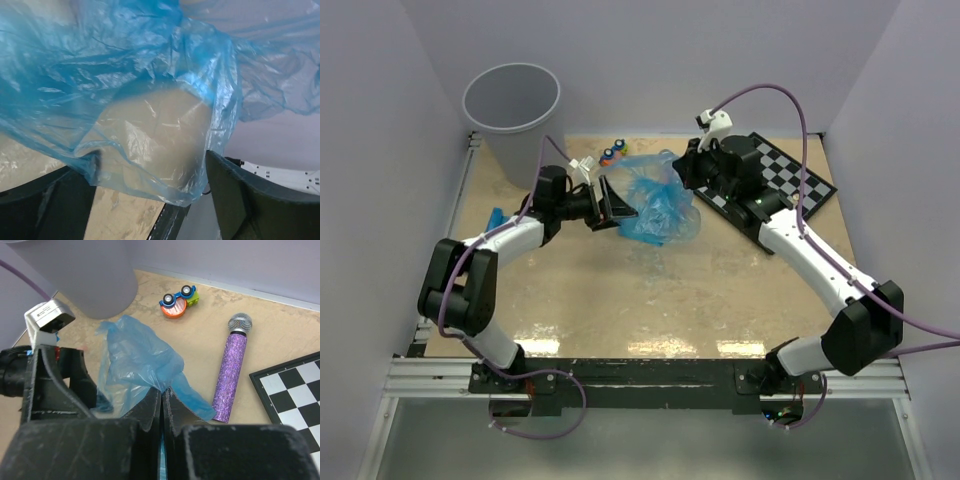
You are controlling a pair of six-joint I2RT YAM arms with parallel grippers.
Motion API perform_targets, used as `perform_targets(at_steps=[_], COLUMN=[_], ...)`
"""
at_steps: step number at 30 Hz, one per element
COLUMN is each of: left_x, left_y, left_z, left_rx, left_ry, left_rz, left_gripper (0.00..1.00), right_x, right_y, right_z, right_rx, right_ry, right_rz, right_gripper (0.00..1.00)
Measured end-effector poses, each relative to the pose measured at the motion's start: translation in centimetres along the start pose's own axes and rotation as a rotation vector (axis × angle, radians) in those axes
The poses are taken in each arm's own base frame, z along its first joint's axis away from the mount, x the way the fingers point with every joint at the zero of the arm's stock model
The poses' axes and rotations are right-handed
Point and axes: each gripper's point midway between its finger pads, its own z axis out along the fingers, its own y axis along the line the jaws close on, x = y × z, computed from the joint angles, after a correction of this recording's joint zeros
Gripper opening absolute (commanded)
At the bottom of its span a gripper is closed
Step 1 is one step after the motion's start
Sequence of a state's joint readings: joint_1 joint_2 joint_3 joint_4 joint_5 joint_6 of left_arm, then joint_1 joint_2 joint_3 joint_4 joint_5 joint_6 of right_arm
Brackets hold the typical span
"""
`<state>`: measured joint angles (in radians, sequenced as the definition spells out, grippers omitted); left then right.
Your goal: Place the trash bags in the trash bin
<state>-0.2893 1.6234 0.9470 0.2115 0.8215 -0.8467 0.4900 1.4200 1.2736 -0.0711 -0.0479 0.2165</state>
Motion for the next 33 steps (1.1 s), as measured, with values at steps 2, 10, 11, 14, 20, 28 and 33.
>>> perform_targets(at_steps=[2,10,11,14,20,28,33], left_x=[-0.8,-4.7,-4.9,-5.8,-6.8,-9.0,-10.3], left_y=[0.5,0.7,1.1,1.9,1.5,-0.6,-3.3], left_z=[0.6,0.0,-0.6,-3.0,-6.5,-9.3,-10.8], left_rx=[-0.009,-0.068,-0.089,-0.144,-0.214,-0.321,-0.309], left_ry=[-0.011,-0.097,-0.106,-0.132,-0.135,-0.191,-0.266], left_rz=[-0.007,0.091,0.100,0.127,0.226,0.456,0.574], left_gripper=[0.60,0.00,0.00,0.00,0.00,0.00,0.00], right_x=[0.0,-0.2,-0.4,-1.6,-3.1,-0.8,1.3], right_y=[0.0,-1.5,-2.1,-4.3,-6.7,-7.1,-5.9], right_z=[0.0,-0.5,-0.6,-1.4,-4.0,-5.7,-6.2], right_rx=[-0.002,0.029,0.044,0.097,0.165,0.170,0.088], right_ry=[-0.001,-0.009,-0.016,-0.046,-0.099,-0.058,-0.004], right_rz=[0.001,-0.004,-0.008,-0.020,-0.038,-0.080,-0.111], right_gripper=[0.00,0.00,0.00,0.00,0.00,0.00,0.51])
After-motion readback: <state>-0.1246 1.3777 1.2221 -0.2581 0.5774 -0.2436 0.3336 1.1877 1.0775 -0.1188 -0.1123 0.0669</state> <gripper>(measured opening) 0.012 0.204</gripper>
